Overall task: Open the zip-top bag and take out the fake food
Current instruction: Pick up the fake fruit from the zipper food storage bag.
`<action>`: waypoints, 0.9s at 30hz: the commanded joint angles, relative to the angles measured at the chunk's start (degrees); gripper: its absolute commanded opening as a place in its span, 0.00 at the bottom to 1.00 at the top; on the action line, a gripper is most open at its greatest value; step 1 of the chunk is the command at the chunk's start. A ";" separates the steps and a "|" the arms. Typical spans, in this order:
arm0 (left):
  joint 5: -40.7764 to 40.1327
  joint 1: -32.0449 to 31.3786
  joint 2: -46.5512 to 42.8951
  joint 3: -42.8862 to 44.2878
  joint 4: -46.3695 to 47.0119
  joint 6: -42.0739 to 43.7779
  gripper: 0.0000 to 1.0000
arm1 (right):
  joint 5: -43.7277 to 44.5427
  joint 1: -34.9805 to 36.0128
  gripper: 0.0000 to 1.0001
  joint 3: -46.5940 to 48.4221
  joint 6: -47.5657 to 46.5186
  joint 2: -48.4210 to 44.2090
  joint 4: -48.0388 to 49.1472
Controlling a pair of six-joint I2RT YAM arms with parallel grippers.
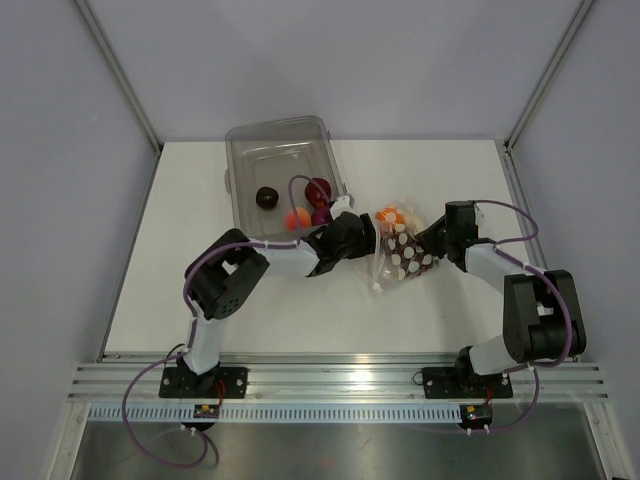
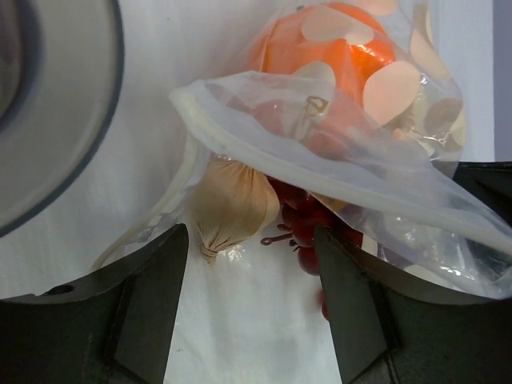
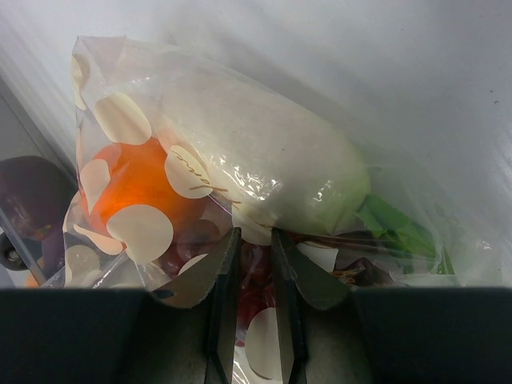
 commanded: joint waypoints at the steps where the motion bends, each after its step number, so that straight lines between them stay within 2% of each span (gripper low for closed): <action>1: -5.99 0.37 1.48 1.07 -3.21 -0.79 0.68 | 1.50 0.46 0.29 0.51 -0.27 0.17 -1.84; 14: -10.30 0.02 7.10 9.42 -11.55 0.44 0.68 | 1.33 0.64 0.29 0.34 0.09 -0.26 -1.75; 22: -9.69 -0.07 7.90 10.57 -10.33 1.67 0.46 | 1.76 0.64 0.29 0.07 0.00 -1.23 -2.10; 27: -11.09 -0.86 6.15 9.69 -9.54 2.99 0.41 | 1.85 0.64 0.29 -0.02 0.00 -1.41 -2.19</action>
